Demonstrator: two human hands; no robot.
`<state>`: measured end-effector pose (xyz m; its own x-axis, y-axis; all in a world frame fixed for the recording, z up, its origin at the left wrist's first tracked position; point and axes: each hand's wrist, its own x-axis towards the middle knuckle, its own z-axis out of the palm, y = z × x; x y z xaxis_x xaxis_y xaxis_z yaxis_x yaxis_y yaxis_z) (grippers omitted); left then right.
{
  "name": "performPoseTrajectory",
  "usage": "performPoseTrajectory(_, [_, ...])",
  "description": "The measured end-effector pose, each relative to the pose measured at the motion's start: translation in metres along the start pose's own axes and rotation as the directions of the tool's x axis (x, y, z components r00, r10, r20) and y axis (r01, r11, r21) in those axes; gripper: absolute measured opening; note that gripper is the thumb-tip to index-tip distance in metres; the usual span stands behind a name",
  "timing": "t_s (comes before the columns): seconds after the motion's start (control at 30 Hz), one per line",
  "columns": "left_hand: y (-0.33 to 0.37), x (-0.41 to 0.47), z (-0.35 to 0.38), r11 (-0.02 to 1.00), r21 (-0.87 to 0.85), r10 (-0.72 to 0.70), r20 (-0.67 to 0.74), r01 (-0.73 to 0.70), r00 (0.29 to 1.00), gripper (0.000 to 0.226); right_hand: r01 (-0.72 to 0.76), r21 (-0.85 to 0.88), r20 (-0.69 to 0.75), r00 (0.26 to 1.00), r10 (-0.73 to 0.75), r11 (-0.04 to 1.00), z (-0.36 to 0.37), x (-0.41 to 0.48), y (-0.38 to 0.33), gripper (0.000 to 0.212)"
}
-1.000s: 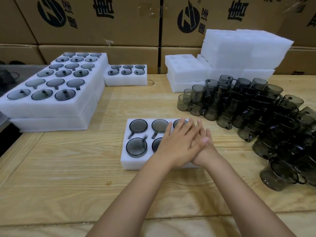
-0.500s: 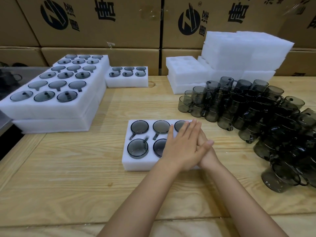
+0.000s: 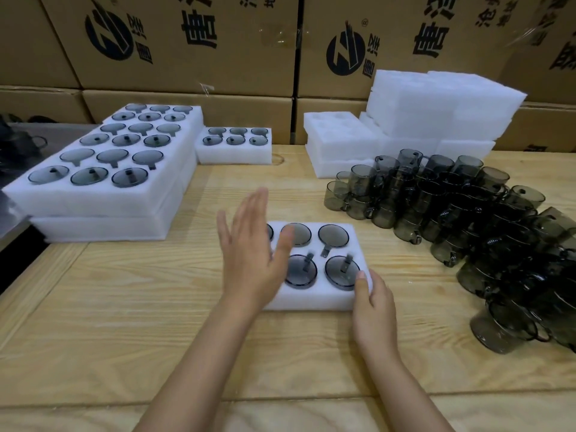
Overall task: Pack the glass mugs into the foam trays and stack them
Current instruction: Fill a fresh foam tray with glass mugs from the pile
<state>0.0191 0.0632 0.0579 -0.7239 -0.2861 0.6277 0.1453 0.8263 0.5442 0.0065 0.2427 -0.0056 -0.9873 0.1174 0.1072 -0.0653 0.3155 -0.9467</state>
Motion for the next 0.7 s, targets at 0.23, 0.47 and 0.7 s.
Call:
performPoseTrajectory(0.23, [-0.077, -0.019, -0.020, 0.491, -0.358, -0.528, 0.603, 0.794, 0.598, 0.088, -0.116, 0.122, 0.050, 0.993, 0.111, 0.986, 0.016, 0.000, -0.012, 0.031])
performPoseTrajectory(0.47, [-0.081, -0.006, -0.018, 0.015, -0.816, -0.445, 0.513, 0.578, 0.734, 0.065, -0.304, 0.649, 0.373, 0.926, 0.057, 0.698, 0.027, 0.014, -0.035, 0.056])
performPoseTrajectory(0.7, [-0.114, 0.022, -0.011, -0.220, -0.875, -0.545, 0.477, 0.432, 0.689, 0.078, -0.466, 0.792, 0.381, 0.882, 0.278, 0.394, 0.062, 0.046, -0.041, 0.040])
